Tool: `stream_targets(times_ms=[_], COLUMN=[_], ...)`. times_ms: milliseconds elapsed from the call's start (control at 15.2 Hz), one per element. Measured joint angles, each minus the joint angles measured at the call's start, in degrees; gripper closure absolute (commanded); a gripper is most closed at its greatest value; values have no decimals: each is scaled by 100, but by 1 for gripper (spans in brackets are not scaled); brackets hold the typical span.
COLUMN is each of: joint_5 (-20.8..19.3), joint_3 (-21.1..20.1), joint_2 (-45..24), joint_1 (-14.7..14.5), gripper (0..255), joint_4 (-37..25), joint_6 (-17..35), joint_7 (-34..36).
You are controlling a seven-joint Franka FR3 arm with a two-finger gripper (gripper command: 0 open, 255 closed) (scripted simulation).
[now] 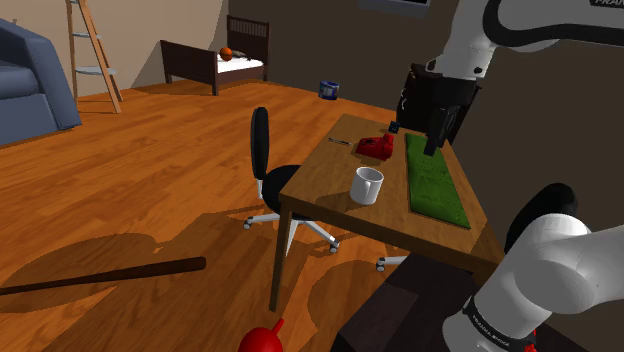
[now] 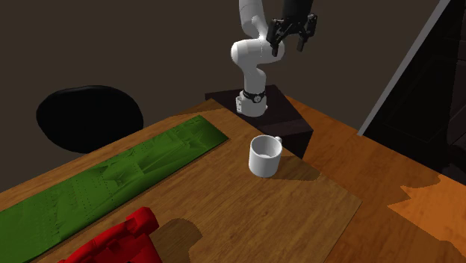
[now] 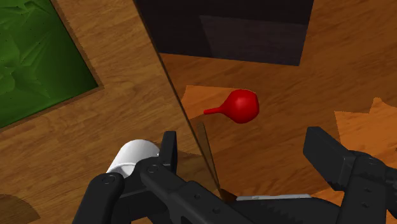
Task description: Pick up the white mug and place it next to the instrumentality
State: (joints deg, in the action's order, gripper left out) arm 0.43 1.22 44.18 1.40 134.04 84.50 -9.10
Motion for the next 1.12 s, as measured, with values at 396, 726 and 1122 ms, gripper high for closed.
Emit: stream_targets(times_ms=[396,726,1122], joint_5=[-222,-432,-541], joint_3=[272,611,978], joint_2=[-484,-1372,-2527], joint_1=[48,98,144], gripper=[0,0,0], joint_4=[142,37,-190], joint_6=[600,1370,2290], joint_7=[-400,-901,-1494])
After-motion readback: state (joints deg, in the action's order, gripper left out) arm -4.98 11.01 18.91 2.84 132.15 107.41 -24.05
